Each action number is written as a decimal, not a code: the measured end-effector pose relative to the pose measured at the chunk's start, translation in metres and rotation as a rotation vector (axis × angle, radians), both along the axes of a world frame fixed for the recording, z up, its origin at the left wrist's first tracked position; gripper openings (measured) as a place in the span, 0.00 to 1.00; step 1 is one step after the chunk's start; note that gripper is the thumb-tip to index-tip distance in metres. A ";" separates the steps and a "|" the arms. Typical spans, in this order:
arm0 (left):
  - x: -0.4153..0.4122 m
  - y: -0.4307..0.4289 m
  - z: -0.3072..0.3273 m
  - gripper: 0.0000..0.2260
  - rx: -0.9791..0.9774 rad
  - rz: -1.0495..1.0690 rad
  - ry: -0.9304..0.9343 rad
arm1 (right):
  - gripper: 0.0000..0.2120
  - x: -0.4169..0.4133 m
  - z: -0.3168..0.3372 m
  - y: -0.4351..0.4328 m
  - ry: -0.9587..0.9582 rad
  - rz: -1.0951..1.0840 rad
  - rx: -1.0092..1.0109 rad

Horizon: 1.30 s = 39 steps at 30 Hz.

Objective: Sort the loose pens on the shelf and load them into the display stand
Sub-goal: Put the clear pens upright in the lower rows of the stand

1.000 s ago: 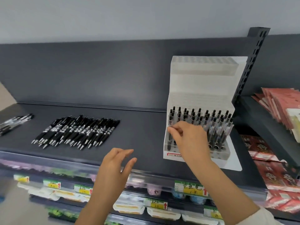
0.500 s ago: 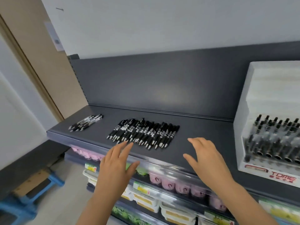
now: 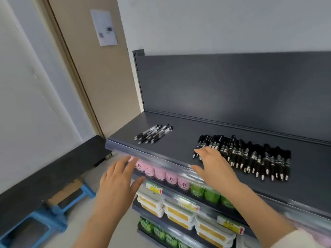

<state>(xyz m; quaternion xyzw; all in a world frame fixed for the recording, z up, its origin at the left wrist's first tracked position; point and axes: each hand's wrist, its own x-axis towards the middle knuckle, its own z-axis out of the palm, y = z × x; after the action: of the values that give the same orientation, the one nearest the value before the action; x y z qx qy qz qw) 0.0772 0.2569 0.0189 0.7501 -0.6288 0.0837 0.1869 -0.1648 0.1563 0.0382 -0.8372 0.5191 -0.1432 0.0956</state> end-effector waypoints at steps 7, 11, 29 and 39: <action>0.047 -0.067 -0.011 0.26 0.066 -0.028 0.010 | 0.28 0.065 -0.015 -0.070 0.110 0.054 0.080; 0.066 -0.124 -0.013 0.27 0.115 -0.037 0.007 | 0.27 0.092 -0.022 -0.118 0.071 0.029 0.127; 0.118 -0.291 -0.039 0.33 0.514 -0.282 0.258 | 0.29 0.152 -0.041 -0.218 0.010 -0.374 0.379; 0.137 -0.311 -0.035 0.27 0.675 -0.460 0.260 | 0.46 0.200 -0.045 -0.233 -0.098 -0.658 0.474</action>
<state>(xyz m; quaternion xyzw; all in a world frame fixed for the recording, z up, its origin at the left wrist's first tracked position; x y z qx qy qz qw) 0.2146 -0.0544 -0.0158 0.6138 -0.7430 -0.2659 0.0227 0.0355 -0.0764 -0.0073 -0.5733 0.7728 -0.0824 0.2595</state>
